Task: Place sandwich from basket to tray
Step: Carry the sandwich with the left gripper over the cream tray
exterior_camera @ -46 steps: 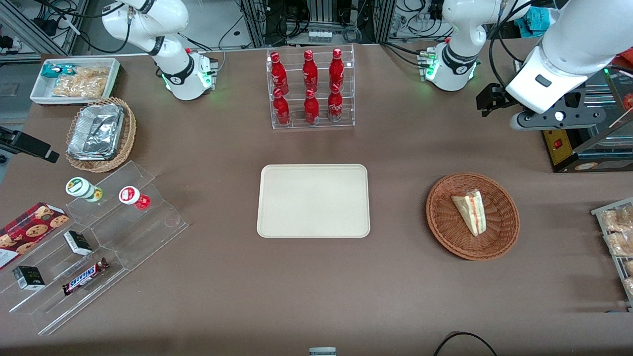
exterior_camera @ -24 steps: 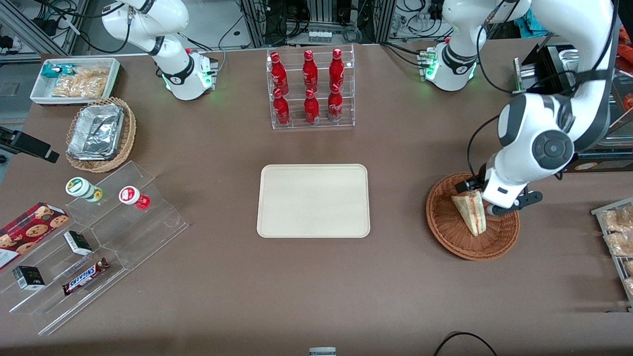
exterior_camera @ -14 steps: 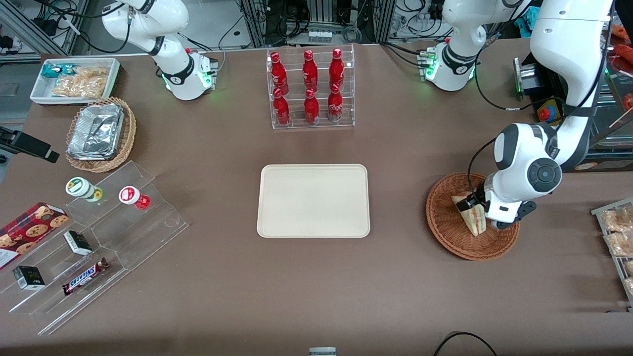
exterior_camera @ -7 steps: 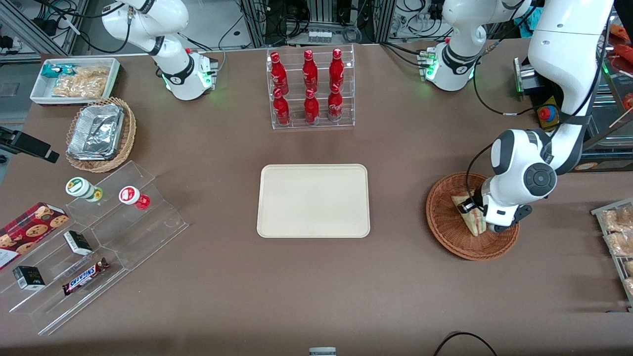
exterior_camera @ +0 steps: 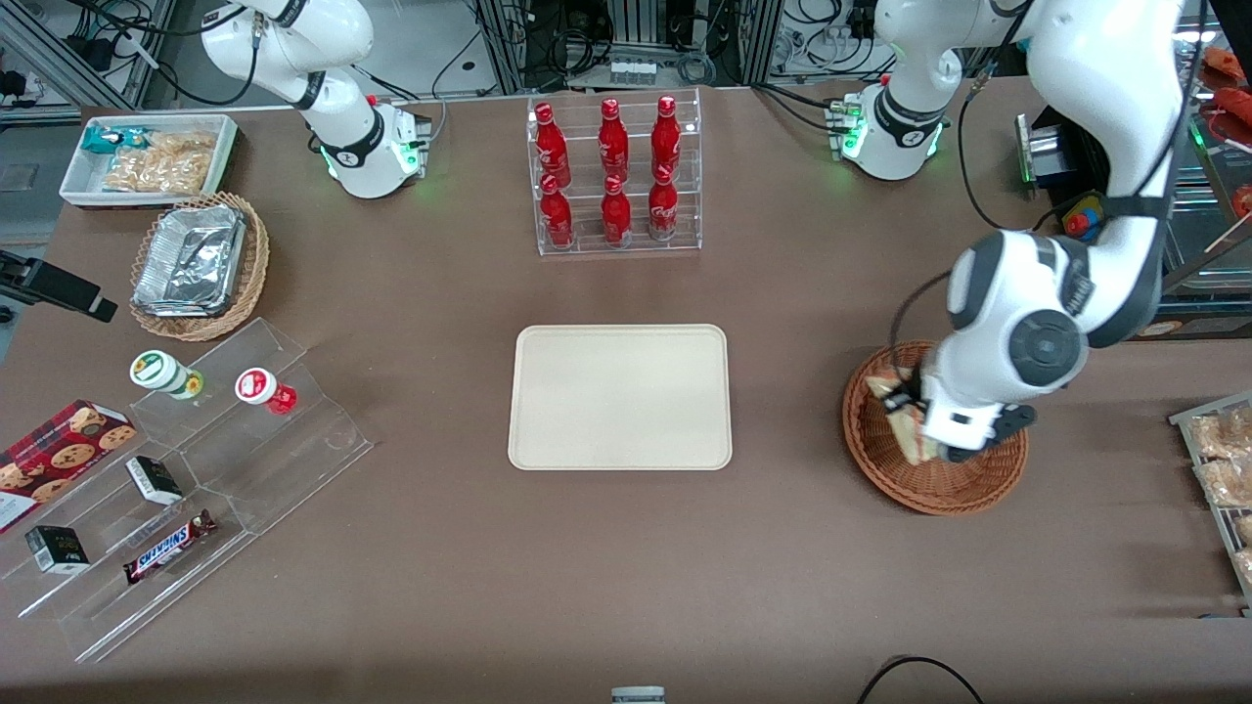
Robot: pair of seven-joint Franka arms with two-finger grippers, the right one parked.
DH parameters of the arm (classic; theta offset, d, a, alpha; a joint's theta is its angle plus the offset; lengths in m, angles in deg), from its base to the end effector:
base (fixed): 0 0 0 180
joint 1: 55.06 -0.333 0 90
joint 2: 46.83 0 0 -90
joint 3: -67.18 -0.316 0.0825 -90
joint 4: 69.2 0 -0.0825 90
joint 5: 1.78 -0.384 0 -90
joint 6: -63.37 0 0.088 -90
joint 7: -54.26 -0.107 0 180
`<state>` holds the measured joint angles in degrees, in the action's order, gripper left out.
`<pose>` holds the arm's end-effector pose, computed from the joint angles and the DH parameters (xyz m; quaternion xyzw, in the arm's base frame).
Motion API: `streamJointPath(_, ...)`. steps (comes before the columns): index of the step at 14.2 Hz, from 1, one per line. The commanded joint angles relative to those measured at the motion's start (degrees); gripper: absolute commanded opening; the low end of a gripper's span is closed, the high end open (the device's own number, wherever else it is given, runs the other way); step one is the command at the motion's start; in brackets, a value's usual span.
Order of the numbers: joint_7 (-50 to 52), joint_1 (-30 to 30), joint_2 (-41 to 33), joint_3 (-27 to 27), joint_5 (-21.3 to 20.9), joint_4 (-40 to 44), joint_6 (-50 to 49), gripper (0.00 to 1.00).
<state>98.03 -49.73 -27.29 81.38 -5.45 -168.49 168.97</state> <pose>0.5903 -0.1915 0.3716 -0.9737 -0.1992 0.0996 0.0475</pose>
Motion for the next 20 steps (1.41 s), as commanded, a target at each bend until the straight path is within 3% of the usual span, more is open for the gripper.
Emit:
streamJointPath(1,-0.24,10.19,2.07,-0.76,-0.98,4.97,-3.83,0.17)
streamJointPath(3,-3.07,17.56,6.18,-0.58,-0.89,9.60,-3.56,0.18)
streamJointPath(6,0.85,26.10,16.79,-0.76,-0.45,20.66,-1.73,0.19)
streamJointPath(8,4.38,28.05,23.05,-0.58,-0.71,25.43,0.90,0.21)
streamJointPath(11,6.85,30.61,26.85,-1.11,-0.98,26.24,7.59,0.25)
streamJointPath(12,6.85,30.61,27.29,-1.11,-1.07,26.33,8.38,0.34)
streamJointPath(14,6.68,30.79,28.44,-1.46,-2.29,26.68,9.01,1.00)
streamJointPath(16,6.94,30.53,27.57,-1.37,-7.12,26.68,9.01,1.00)
streamJointPath(20,6.51,29.82,20.12,-3.74,-7.31,27.13,5.25,1.00)
